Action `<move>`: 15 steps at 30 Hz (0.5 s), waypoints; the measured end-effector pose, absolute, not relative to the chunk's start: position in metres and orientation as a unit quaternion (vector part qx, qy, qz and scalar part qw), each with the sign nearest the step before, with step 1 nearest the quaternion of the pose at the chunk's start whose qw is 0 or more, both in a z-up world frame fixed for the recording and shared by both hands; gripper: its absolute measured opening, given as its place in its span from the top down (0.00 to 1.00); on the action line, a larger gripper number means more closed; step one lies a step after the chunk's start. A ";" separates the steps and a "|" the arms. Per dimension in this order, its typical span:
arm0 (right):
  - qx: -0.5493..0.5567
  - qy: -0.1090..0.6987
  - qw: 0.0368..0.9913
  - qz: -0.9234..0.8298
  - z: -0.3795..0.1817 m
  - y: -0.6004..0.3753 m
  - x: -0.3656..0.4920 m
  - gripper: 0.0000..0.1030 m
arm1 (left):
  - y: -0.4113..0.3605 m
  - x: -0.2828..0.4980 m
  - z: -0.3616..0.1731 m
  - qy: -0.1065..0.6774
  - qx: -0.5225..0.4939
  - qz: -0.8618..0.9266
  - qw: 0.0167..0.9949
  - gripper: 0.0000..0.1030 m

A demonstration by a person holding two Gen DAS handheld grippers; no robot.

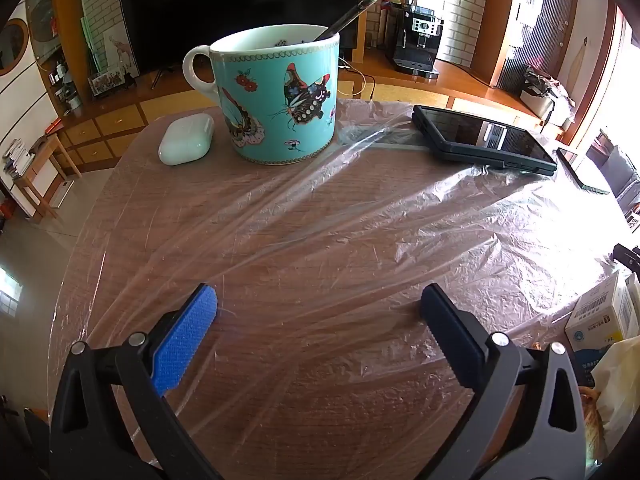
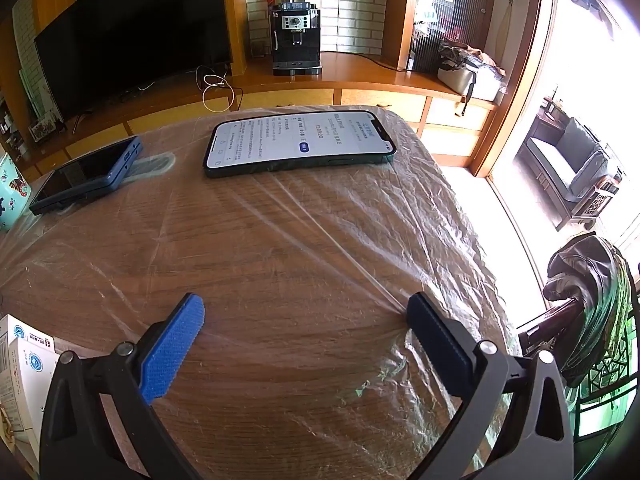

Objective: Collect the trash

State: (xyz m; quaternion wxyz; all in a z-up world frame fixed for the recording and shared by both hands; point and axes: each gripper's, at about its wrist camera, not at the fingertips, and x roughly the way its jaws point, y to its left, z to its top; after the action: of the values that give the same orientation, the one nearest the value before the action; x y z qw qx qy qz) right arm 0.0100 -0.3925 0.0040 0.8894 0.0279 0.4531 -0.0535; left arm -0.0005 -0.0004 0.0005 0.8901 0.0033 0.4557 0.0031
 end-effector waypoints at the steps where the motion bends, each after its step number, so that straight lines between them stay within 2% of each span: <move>1: 0.028 0.453 0.889 -0.053 0.004 -0.393 0.010 0.03 | -0.001 -0.001 0.000 0.456 0.004 0.002 0.890 0.01; 15: 0.028 0.460 0.886 -0.054 0.003 -0.393 0.011 0.03 | -0.001 -0.001 0.000 0.461 0.001 0.000 0.888 0.01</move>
State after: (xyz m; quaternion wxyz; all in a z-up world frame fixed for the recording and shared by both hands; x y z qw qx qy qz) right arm 0.0106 -0.3926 0.0033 0.8859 0.0278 0.4600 -0.0538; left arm -0.0014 -0.0008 0.0000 0.8876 0.0006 0.4606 0.0000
